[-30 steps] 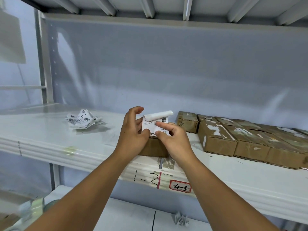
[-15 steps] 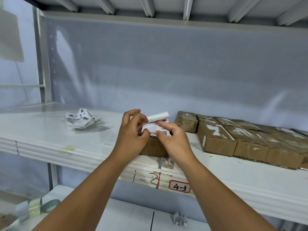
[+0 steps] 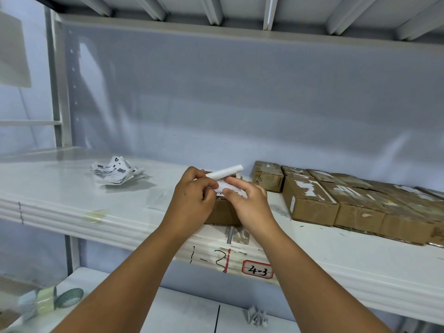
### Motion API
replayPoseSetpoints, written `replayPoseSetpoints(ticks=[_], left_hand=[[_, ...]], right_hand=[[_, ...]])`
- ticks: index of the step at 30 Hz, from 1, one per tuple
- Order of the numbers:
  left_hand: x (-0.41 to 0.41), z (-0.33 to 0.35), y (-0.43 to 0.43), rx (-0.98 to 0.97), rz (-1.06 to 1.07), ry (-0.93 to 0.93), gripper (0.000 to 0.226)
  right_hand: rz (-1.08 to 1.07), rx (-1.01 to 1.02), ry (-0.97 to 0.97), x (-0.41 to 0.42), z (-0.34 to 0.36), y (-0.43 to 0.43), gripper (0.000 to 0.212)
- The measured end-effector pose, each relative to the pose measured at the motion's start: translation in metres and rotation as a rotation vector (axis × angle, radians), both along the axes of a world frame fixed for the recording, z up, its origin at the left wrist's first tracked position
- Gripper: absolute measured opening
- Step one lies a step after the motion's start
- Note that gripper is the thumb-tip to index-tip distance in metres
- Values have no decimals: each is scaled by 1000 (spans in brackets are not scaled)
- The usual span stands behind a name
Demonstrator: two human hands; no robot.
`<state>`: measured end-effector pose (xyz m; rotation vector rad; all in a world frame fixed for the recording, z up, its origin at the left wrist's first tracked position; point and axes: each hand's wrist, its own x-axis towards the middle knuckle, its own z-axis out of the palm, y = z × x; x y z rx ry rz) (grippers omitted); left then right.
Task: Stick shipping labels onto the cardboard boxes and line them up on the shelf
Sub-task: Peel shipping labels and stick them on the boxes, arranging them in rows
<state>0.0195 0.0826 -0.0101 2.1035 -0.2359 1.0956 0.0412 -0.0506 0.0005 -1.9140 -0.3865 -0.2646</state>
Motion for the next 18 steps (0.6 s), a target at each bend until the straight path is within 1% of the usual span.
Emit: replayPoseSetpoints(ticks=[3, 8, 10, 12, 14, 16, 18], left_hand=[[1, -1, 0, 2, -3, 2, 26], [1, -4, -1, 80, -30, 9, 28], [1, -3, -1, 150, -3, -31, 37], [1, -3, -1, 267, 69, -107, 41], [1, -3, 0, 358, 93, -114, 44], [2, -1, 0, 349, 32, -53, 49], [2, -1, 0, 257, -23, 28, 45]], right_hand=[[49, 76, 79, 1, 0, 1, 32], [101, 116, 140, 1, 2, -1, 38], [112, 124, 154, 1, 2, 0, 39], [127, 130, 174, 1, 1, 1, 41], [132, 141, 196, 2, 1, 1, 45], [138, 156, 215, 2, 3, 1, 45], [149, 158, 225, 2, 3, 0, 43]])
